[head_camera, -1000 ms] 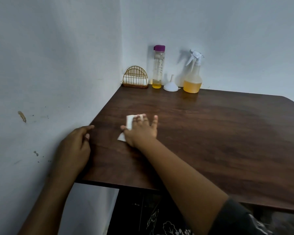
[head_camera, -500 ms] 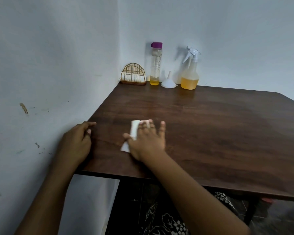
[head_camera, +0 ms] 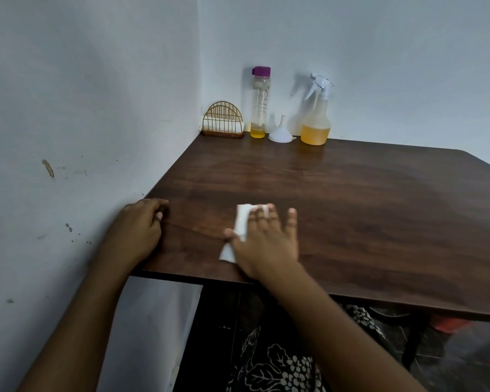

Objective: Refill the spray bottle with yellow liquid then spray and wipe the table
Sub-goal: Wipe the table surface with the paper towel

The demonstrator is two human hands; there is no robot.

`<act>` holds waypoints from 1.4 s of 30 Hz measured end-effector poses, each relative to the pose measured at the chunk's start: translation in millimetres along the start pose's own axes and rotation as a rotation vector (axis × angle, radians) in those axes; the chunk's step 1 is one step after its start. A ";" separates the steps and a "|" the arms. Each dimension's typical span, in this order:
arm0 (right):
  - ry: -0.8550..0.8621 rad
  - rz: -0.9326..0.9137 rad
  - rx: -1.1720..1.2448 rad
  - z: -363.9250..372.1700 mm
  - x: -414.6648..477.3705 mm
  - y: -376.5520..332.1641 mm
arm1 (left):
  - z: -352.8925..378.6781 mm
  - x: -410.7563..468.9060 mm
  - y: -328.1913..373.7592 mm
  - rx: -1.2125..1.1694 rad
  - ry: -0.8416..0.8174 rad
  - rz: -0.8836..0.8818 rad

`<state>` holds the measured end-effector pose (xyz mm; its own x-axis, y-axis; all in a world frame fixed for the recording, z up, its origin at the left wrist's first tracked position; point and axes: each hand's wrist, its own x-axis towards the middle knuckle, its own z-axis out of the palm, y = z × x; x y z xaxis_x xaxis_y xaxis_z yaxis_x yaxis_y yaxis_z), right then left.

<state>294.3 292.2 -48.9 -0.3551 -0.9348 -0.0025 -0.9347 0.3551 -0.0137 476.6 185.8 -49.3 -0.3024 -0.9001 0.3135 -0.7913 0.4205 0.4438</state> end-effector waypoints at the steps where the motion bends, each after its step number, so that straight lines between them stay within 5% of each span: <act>1: -0.002 0.063 -0.018 -0.6 -4.3 18.4 | 0.5 0.3 0.1 0.012 -0.004 0.007; 4: -0.022 0.126 -0.063 -3.9 -11.3 27.6 | 1.0 1.1 0.9 0.052 -0.025 0.018; 9: -0.012 -0.152 0.014 -0.7 -7.3 -47.2 | 0.3 0.4 3.2 0.069 -0.036 0.021; 12: -0.005 -0.166 0.060 2.2 -8.9 -36.0 | -0.3 0.4 2.6 0.070 -0.043 0.018; 23: -0.087 0.456 -0.002 -5.8 -54.1 216.6 | 30.1 29.3 67.8 0.101 -0.209 0.164; 26: -0.059 0.453 -0.017 -5.4 -42.2 200.0 | 41.9 44.5 92.7 0.124 -0.251 0.176; 33: -0.037 0.059 0.035 -1.8 14.3 121.9 | 65.0 86.6 128.5 0.289 -0.377 0.157; 39: -0.099 0.429 0.003 -13.1 31.4 242.8 | 73.8 119.9 123.9 0.357 -0.403 0.104; 42: -0.114 0.499 0.012 -16.5 63.9 236.9 | 74.6 130.8 115.1 0.357 -0.365 0.057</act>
<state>49.9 316.7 -35.8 -0.7540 -0.6457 -0.1209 -0.6510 0.7590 0.0059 306.3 108.0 -19.8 -0.4660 -0.8847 -0.0126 -0.8809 0.4626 0.0997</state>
